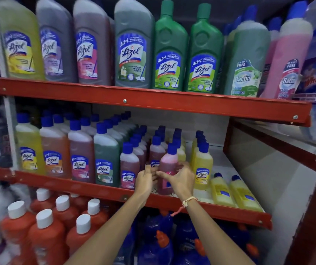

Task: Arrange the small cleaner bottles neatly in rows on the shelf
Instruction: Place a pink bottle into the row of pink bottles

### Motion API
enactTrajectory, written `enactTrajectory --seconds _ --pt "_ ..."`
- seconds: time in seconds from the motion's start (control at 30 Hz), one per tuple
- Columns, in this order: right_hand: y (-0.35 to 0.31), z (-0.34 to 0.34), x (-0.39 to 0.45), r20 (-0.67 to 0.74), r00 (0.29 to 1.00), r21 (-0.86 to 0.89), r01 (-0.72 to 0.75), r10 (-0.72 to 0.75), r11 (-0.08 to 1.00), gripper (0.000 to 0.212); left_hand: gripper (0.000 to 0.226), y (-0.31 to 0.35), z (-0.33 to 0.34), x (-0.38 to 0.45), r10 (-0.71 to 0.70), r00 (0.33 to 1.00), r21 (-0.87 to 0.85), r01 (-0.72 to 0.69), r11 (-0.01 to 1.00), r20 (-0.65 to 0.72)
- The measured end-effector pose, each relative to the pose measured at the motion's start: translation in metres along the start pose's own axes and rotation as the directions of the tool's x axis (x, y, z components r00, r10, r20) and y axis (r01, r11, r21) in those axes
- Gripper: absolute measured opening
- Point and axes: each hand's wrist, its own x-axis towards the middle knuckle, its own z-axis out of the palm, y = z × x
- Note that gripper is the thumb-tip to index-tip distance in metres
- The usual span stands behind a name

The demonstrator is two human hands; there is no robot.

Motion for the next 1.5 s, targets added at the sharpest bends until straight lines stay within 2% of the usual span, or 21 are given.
enactTrajectory --seconds 0.1,0.23,0.4,0.57,0.7,0.83,0.97,1.1,1.33,1.5 --pt "0.010 0.001 0.002 0.059 0.997 0.063 0.040 -0.044 0.997 0.075 0.048 -0.005 -0.001 0.001 -0.004 1.000 -0.028 0.003 1.000 -0.020" --pt "0.019 0.000 0.005 0.187 0.980 0.162 0.045 -0.076 0.986 0.067 0.047 -0.011 -0.005 0.002 -0.019 0.999 0.024 0.020 1.000 -0.036" --pt "0.025 -0.004 0.004 0.375 0.925 0.272 -0.046 -0.062 0.961 0.055 0.048 -0.015 -0.008 0.000 -0.009 0.999 0.032 0.010 0.999 -0.043" --pt "0.031 -0.001 0.002 0.460 0.888 0.363 -0.170 -0.017 0.916 0.053 0.051 -0.048 -0.013 0.021 0.028 0.996 0.130 -0.017 0.991 -0.086" --pt "0.029 0.000 0.001 0.500 0.866 0.397 -0.211 -0.018 0.893 0.048 0.044 -0.029 -0.013 -0.008 0.090 0.991 0.241 -0.064 0.968 -0.101" --pt "0.022 -0.001 -0.001 0.478 0.878 0.304 -0.144 -0.019 0.942 0.052 0.046 -0.016 -0.013 -0.028 0.139 0.984 0.318 -0.097 0.943 -0.111" --pt "0.025 0.006 -0.013 0.290 0.954 0.136 -0.116 0.072 0.984 0.049 0.048 -0.016 -0.014 -0.032 0.176 0.977 0.358 -0.124 0.925 -0.117" --pt "0.019 0.008 -0.024 0.188 0.978 -0.016 -0.091 0.093 0.996 0.040 0.043 -0.014 -0.017 -0.037 0.177 0.980 0.403 -0.126 0.906 -0.091" --pt "0.002 0.026 -0.025 0.139 0.984 -0.036 -0.111 0.114 0.993 0.039 0.054 -0.011 -0.016 -0.027 0.167 0.976 0.478 -0.080 0.875 -0.141" --pt "0.008 0.031 -0.023 0.146 0.988 -0.043 -0.053 0.059 0.998 0.038 0.048 -0.012 -0.014 -0.029 0.175 0.979 0.473 -0.104 0.875 -0.109"
